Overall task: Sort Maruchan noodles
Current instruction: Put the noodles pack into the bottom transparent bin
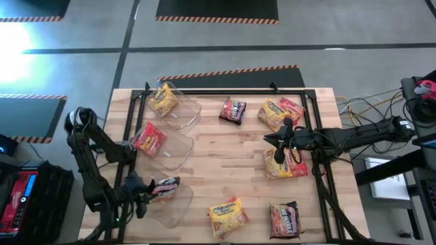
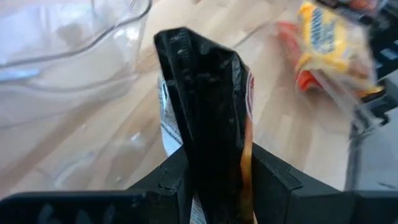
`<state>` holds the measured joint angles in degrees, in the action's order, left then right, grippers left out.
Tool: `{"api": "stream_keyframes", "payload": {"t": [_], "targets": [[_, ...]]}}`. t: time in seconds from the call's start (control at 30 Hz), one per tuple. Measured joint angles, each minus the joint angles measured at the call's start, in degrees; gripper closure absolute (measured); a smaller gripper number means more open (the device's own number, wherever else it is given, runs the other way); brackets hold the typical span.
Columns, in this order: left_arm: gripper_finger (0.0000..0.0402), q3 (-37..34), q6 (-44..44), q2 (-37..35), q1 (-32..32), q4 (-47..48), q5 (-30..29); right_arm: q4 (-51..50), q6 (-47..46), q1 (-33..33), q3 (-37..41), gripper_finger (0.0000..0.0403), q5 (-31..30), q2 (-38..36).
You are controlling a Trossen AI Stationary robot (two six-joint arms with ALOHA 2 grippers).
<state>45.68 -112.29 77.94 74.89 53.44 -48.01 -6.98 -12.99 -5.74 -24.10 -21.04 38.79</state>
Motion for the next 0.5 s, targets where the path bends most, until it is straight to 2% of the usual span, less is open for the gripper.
{"api": "stream_keyframes", "payload": {"t": [0.27,0.5], "targets": [[0.0299,2.8,-6.7,2.6,0.0,6.6,12.9,0.0,0.0,0.0,0.0,0.0360,0.0,0.0],[0.0285,4.1,-11.9,3.1,0.0,7.7,20.1,0.0,0.0,0.0,0.0,0.0360,0.0,0.0]]}}
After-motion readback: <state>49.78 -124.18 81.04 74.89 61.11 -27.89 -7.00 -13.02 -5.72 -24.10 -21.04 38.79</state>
